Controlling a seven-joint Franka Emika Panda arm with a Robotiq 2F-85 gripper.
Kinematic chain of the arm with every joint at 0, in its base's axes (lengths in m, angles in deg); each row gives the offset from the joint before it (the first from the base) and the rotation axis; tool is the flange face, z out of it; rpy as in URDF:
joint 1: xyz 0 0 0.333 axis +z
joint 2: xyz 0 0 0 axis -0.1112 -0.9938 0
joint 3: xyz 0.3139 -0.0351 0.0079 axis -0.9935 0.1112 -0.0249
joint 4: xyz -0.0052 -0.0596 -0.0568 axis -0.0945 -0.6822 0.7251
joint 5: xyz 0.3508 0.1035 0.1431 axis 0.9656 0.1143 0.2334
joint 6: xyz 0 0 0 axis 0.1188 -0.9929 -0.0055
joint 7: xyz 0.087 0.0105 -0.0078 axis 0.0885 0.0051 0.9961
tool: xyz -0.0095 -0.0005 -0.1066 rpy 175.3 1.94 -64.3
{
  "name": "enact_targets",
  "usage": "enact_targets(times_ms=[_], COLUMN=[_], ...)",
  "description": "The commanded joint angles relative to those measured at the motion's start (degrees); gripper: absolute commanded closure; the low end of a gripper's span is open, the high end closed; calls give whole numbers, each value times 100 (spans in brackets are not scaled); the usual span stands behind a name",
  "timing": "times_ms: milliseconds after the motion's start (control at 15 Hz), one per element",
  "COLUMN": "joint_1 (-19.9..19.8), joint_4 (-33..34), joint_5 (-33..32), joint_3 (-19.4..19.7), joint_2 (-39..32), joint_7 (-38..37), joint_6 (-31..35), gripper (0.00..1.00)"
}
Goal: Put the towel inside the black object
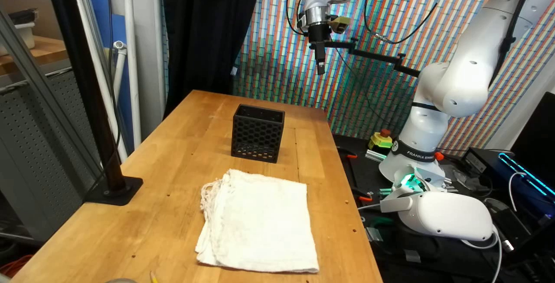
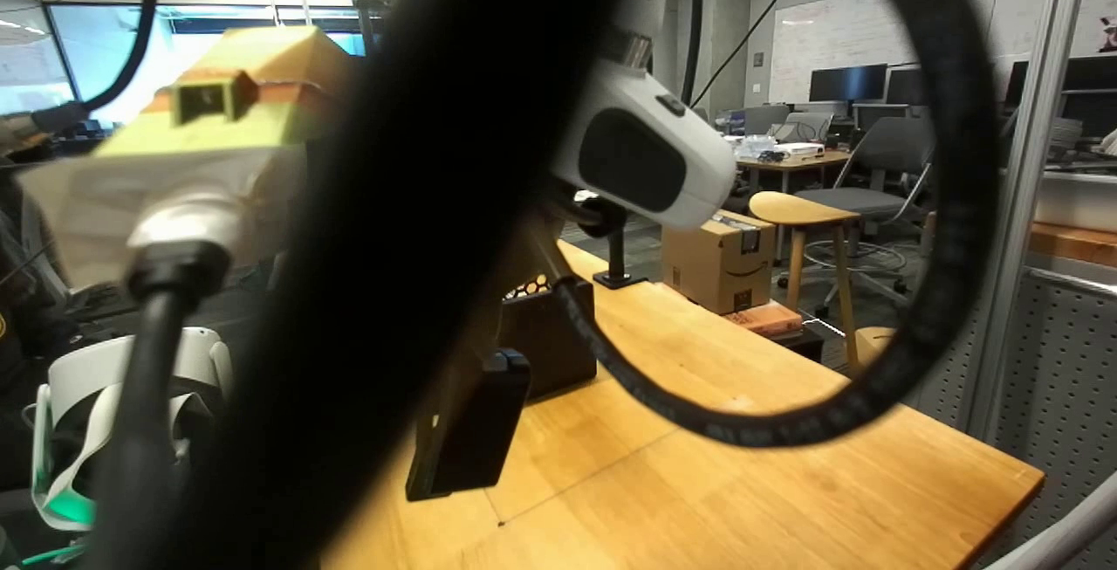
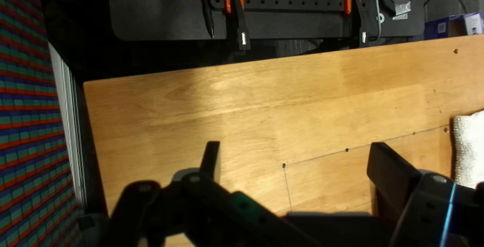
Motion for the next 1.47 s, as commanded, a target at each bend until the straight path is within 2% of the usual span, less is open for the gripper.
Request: enact_targets(times_ms=[0,267,400,667,1133,1400], joint_1=[-201,-201,-143,40,486,878], joint_4=[11,11,20,87,307,495], joint_5=[35,35,-65,-309,-1372,-1426], joint_3=[-190,-190,-359,-852,-1708,-2069], joint_2=[-19,-19,-52,-37,88,175], joint_7=[34,34,-45,-84,33,282], joint_6=[-15,-15,4,57,498,840], gripper=[0,0,0,0,0,0])
